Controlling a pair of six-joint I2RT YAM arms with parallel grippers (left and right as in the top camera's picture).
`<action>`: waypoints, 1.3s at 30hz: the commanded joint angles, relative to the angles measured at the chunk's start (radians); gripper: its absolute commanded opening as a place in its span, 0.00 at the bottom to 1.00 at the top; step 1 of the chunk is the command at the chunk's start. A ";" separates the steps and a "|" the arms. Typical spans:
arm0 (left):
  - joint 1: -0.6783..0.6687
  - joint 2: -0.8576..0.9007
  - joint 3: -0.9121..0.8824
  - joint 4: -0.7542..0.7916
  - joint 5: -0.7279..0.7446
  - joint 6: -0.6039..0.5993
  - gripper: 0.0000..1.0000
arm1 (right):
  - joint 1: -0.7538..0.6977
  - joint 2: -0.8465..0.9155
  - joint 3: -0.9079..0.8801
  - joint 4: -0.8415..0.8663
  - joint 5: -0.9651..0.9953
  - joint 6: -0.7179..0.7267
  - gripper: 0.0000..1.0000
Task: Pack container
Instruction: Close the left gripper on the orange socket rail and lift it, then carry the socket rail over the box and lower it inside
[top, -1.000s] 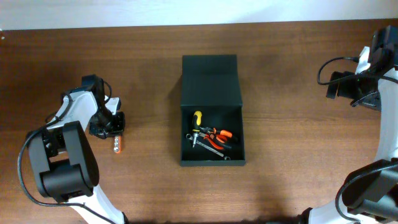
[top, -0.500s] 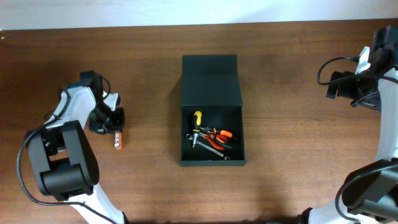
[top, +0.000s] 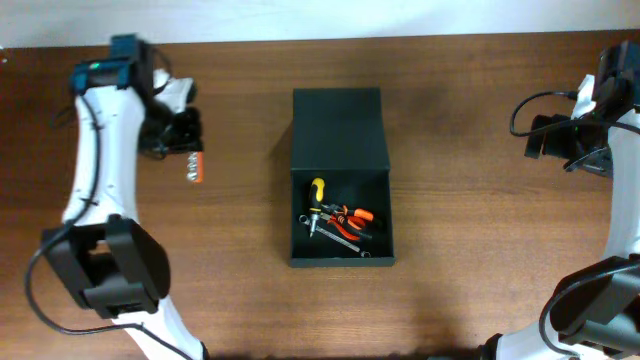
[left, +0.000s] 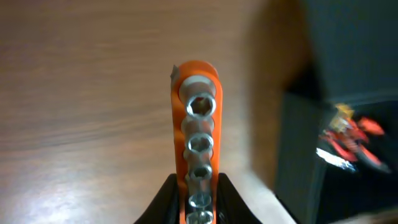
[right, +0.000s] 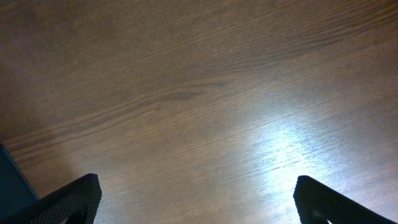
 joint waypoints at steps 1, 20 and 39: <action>-0.146 0.000 0.082 -0.055 0.033 0.055 0.02 | -0.002 -0.007 0.002 0.001 -0.002 0.008 0.99; -0.727 0.002 0.053 -0.004 -0.046 0.170 0.02 | -0.002 -0.007 0.002 0.000 -0.002 0.008 0.99; -0.722 0.036 -0.296 0.392 -0.010 0.094 0.10 | -0.002 -0.007 0.002 0.000 -0.002 0.008 0.99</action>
